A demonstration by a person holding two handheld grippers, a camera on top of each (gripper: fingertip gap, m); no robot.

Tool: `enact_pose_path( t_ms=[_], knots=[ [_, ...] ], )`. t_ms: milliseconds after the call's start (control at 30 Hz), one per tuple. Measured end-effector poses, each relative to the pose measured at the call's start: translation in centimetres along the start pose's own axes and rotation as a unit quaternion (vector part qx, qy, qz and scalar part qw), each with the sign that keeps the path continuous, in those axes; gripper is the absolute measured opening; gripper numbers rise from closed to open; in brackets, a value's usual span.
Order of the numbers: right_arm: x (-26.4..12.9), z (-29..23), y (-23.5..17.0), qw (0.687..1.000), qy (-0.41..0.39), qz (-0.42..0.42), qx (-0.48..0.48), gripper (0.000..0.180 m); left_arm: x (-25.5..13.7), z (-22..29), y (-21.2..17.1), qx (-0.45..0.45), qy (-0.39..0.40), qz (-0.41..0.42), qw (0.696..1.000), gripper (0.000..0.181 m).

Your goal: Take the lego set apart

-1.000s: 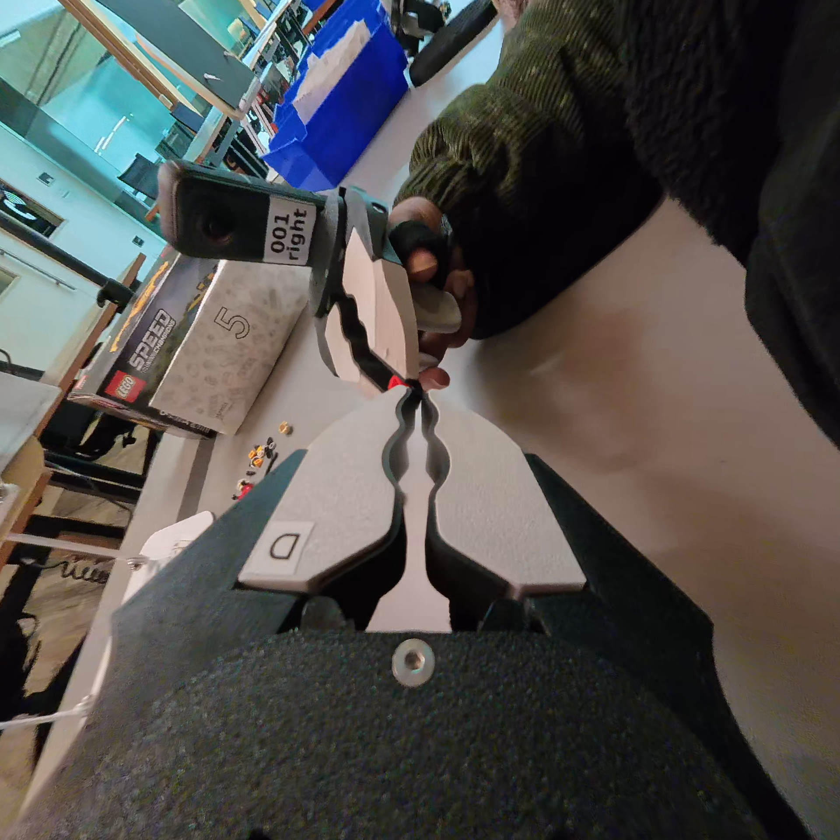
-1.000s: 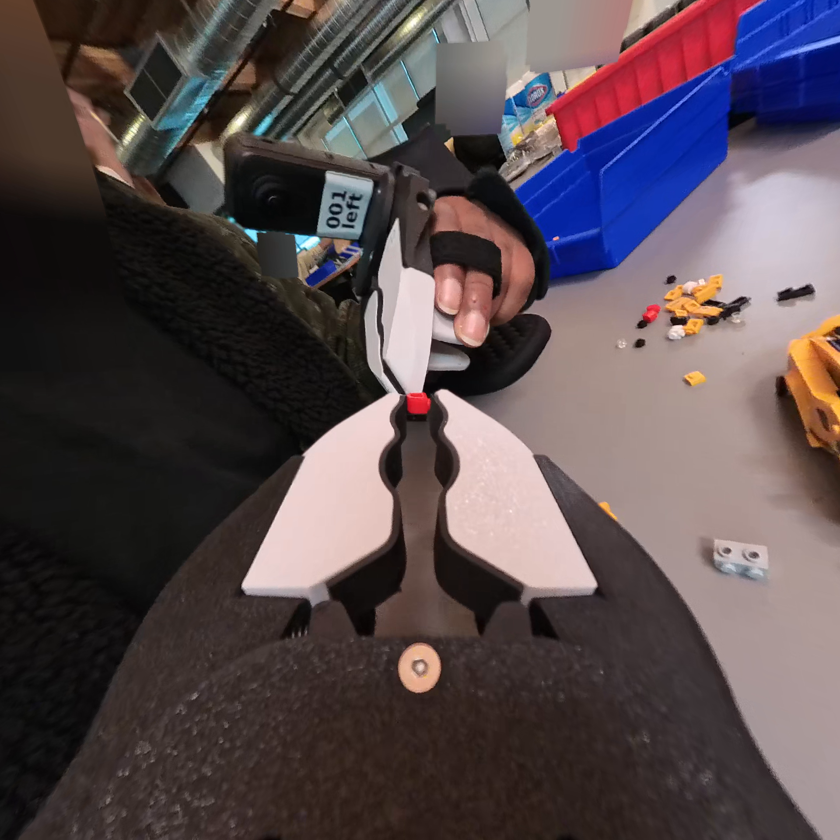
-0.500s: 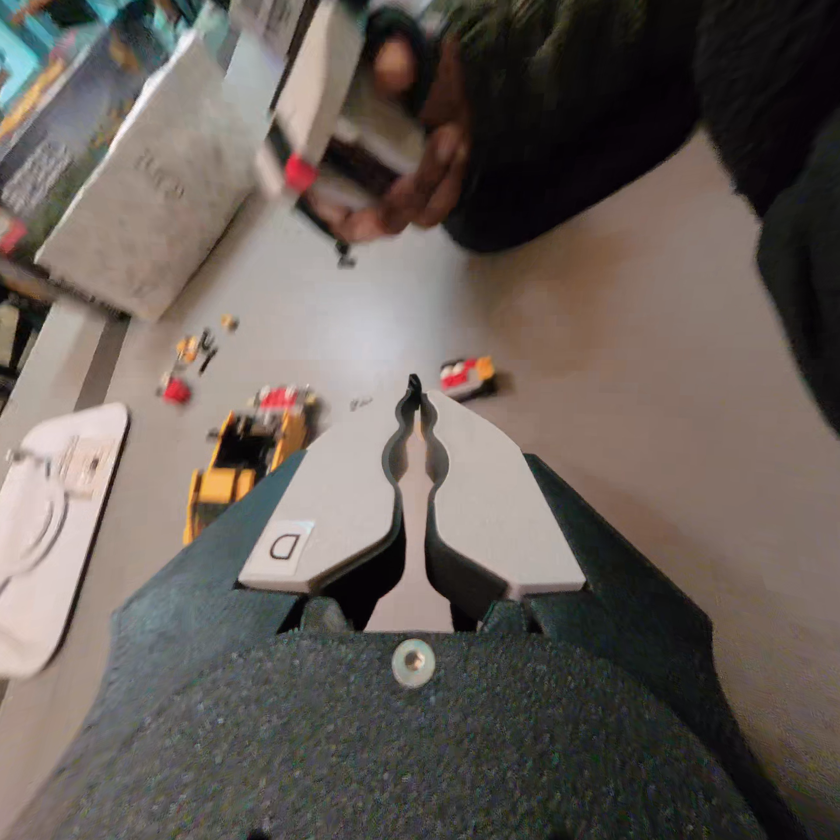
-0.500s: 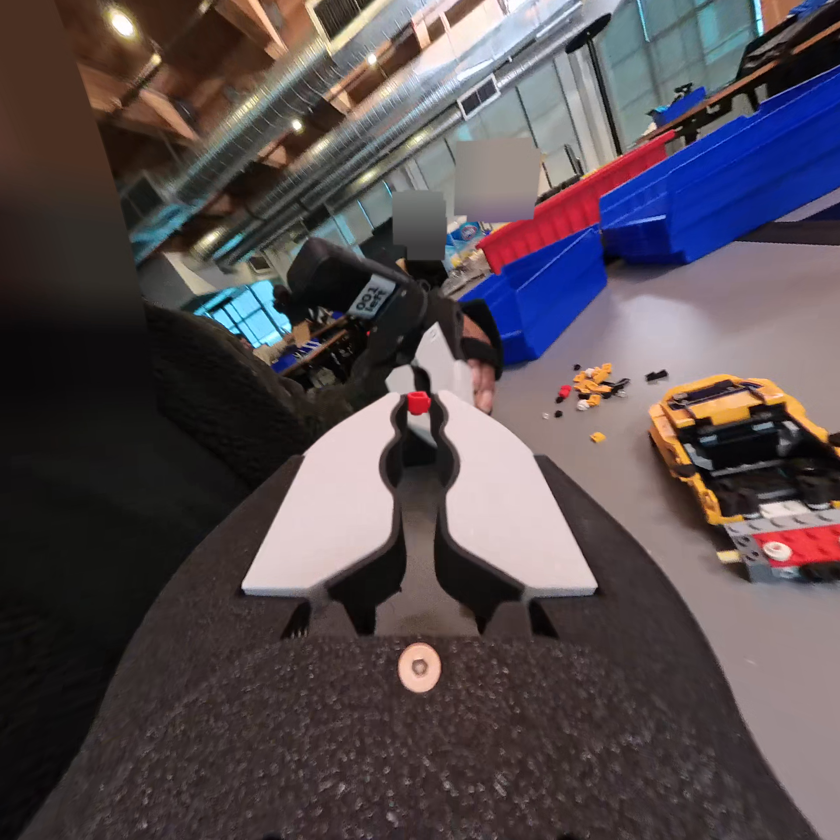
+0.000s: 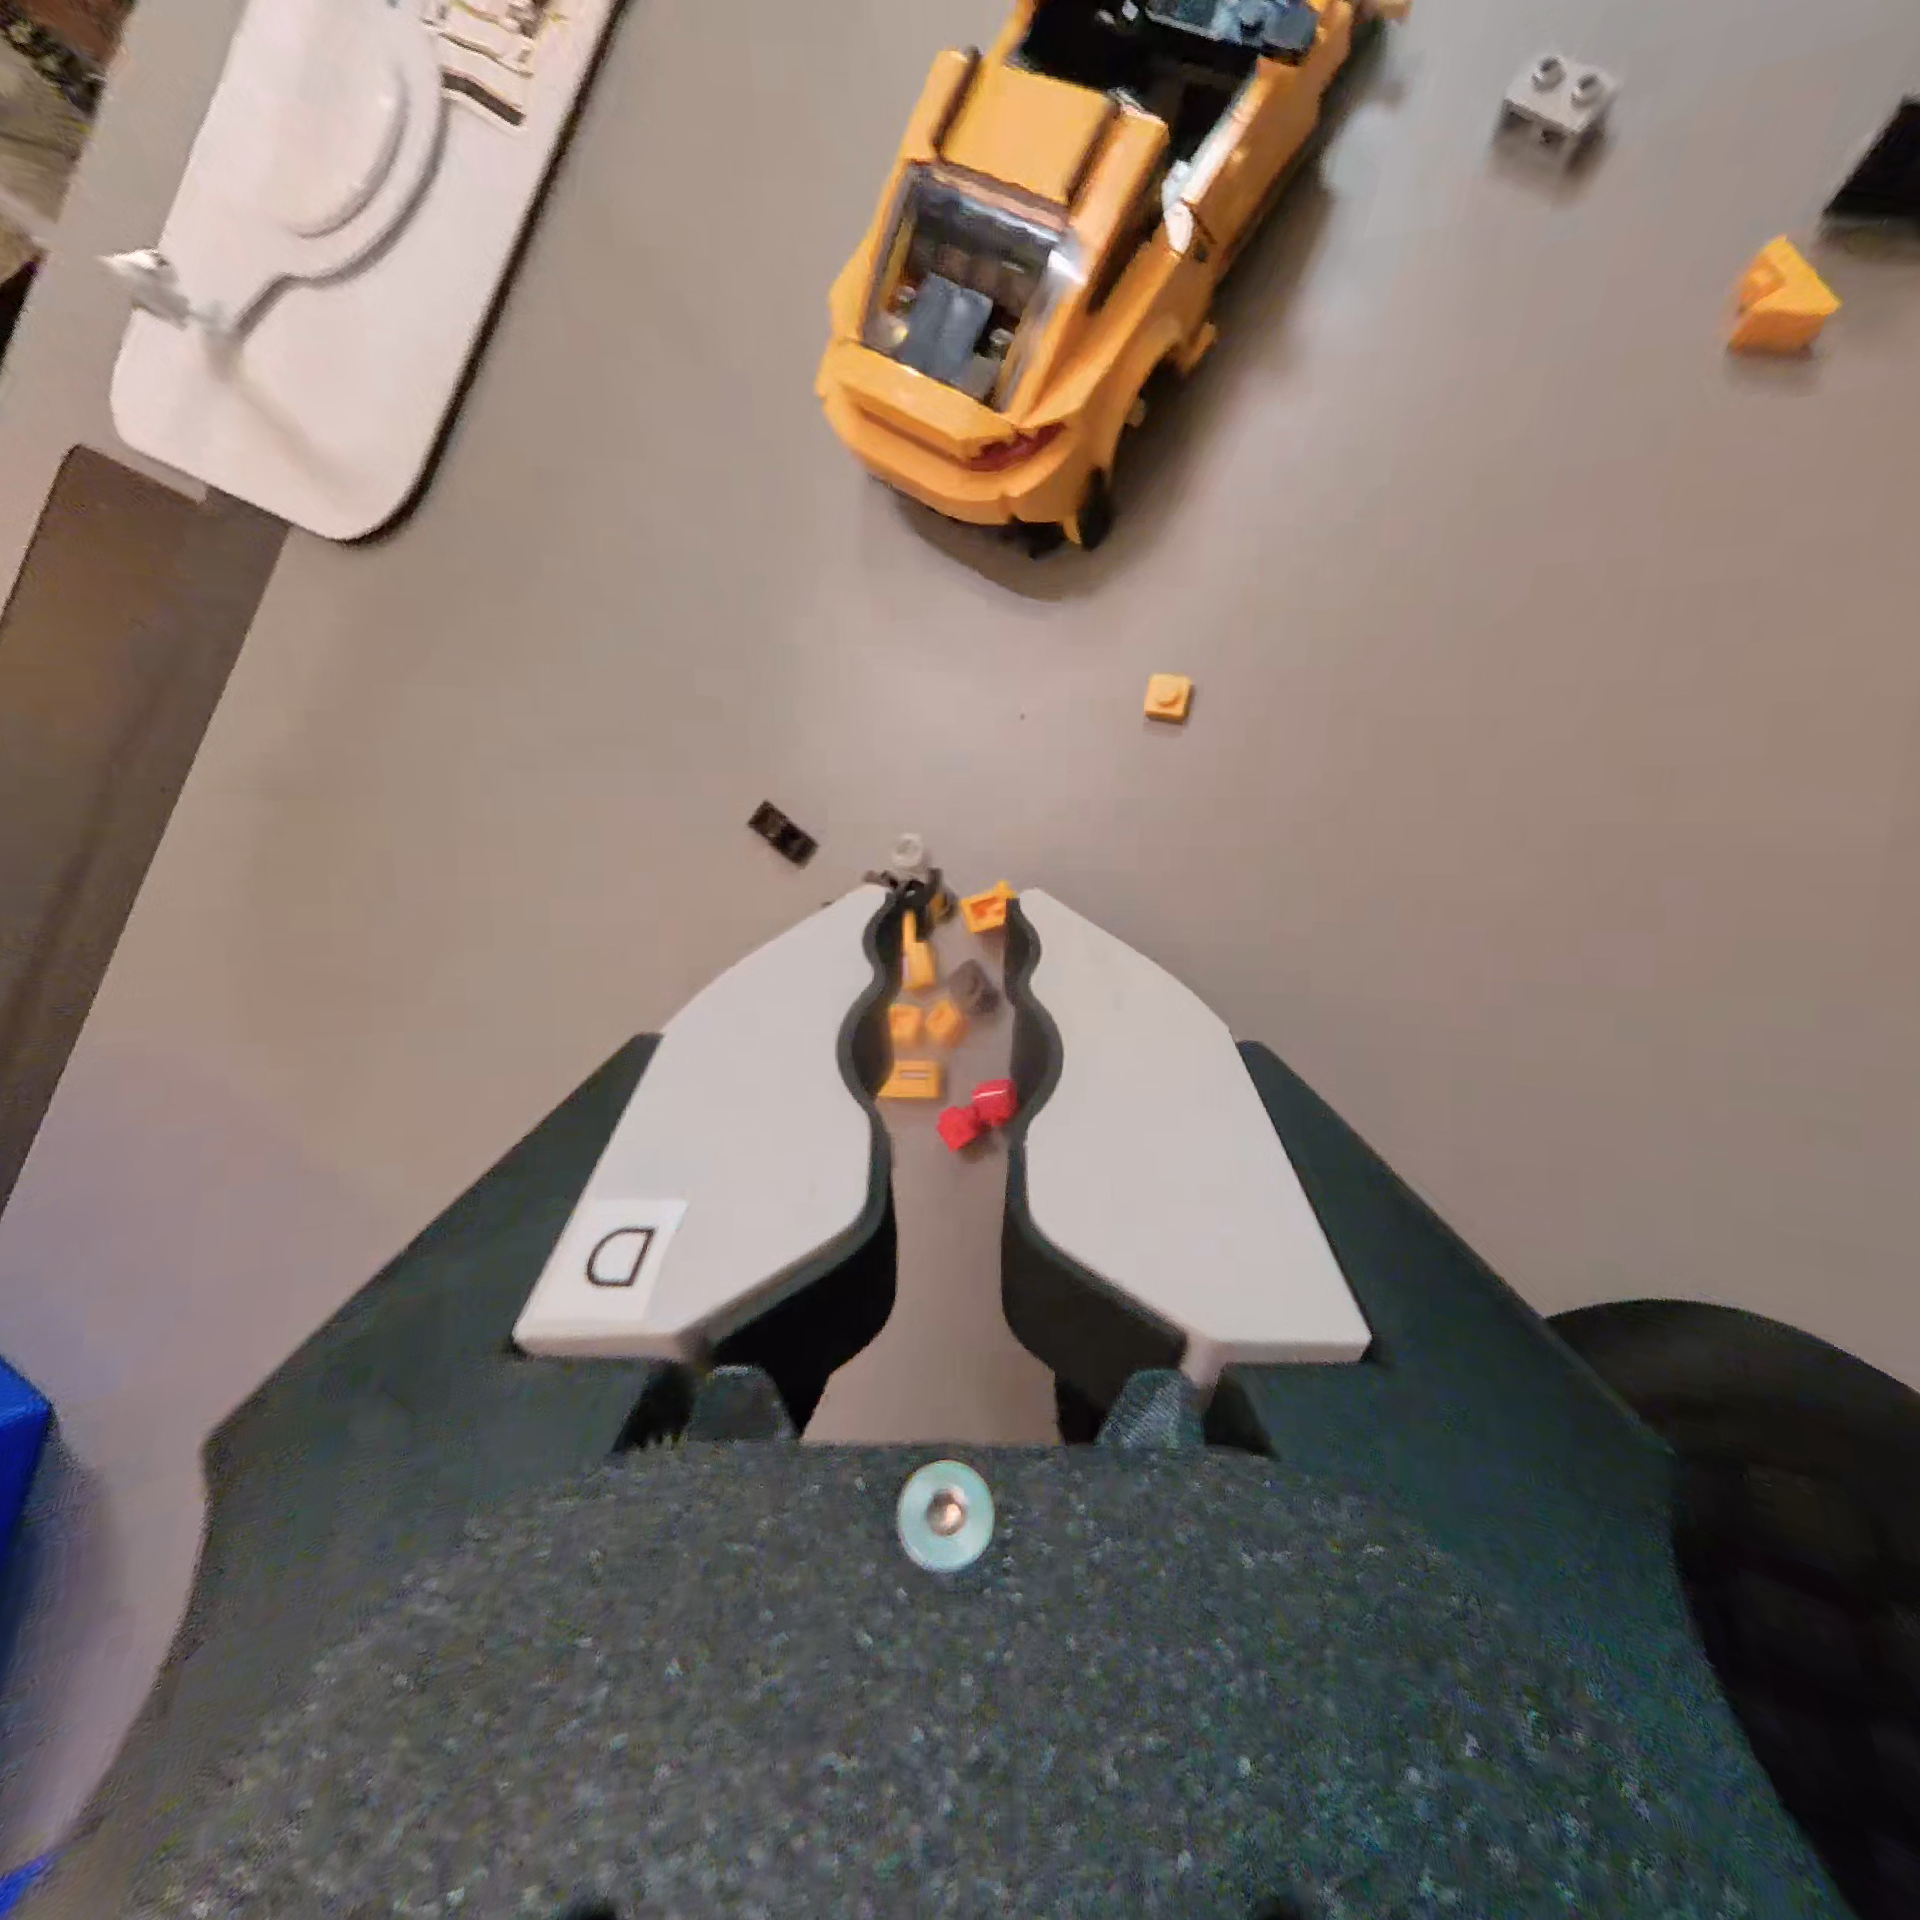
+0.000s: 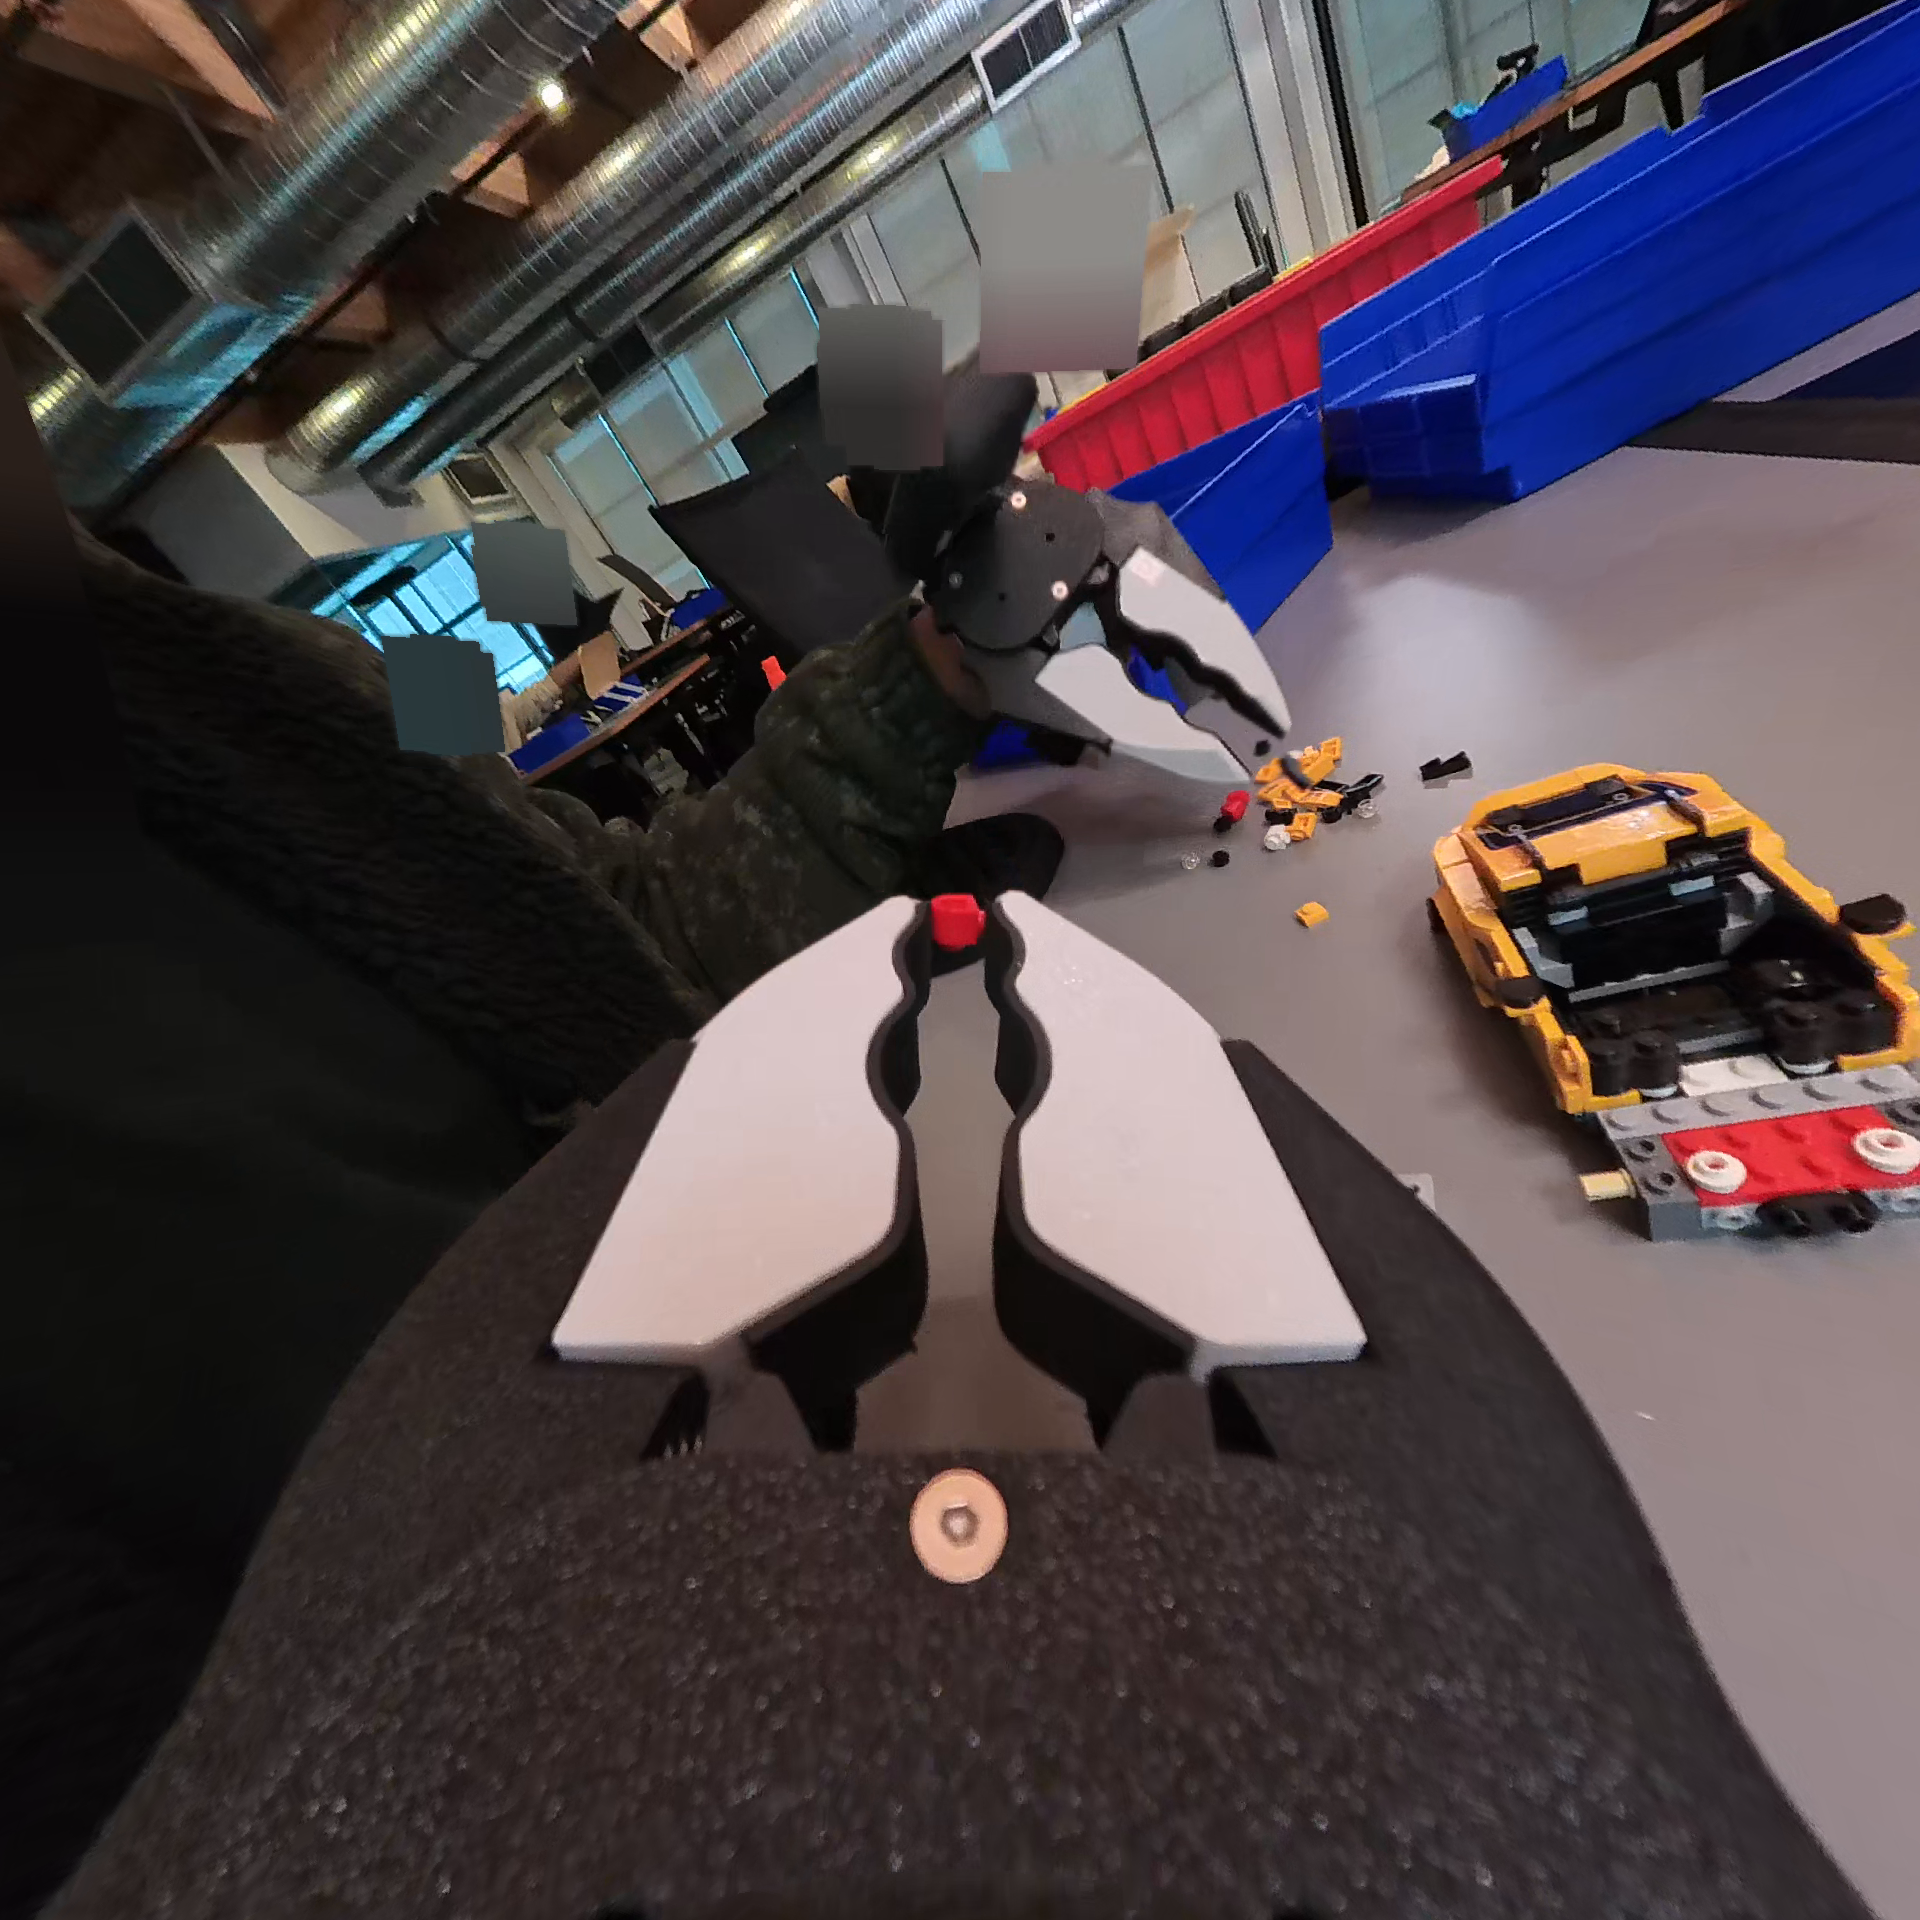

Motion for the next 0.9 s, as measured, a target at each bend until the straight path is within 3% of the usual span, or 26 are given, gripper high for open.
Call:
enact_pose_path(
  t_ms=[233, 433, 667, 800, 900],
  knots=[
    [0.3, 0.1, -0.5, 1.0, -0.007, -0.014, -0.008, 0.009, -2.6, -1.0, 2.5, -0.091, -0.018, 0.129, 0.987, 0.029],
    [0.7, 0.1, -0.7, 0.993, -0.046, -0.028, -0.108, 0.01, -3.3, 2.9, 8.4, -0.161, -0.19, 0.297, 0.922, 0.012],
    [0.8, -0.4, -0.4, 0.955, -0.097, -0.031, -0.279, 0.01, -0.2, 9.1, 13.0, -0.3, -0.392, 0.308, 0.814, 0.024],
    [0.9, -0.7, -0.6, 0.939, -0.103, -0.038, -0.325, 0.01, 0.3, 10.3, 14.6, -0.359, -0.438, 0.31, 0.763, 0.023],
    [1.2, -0.9, -0.9, 0.93, -0.102, -0.049, -0.351, 0.01, 0.6, 11.1, 14.9, -0.373, -0.456, 0.301, 0.75, 0.02]
  ],
)
Point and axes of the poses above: each gripper's, where its closed fingertips meet, x out along the fingers, y out of its top, z = x × y across the jaws, the point moved 3 cm from there along -x, back along the fingers, and after that the axes turned 7 degrees about z, right-handed, at the moved point
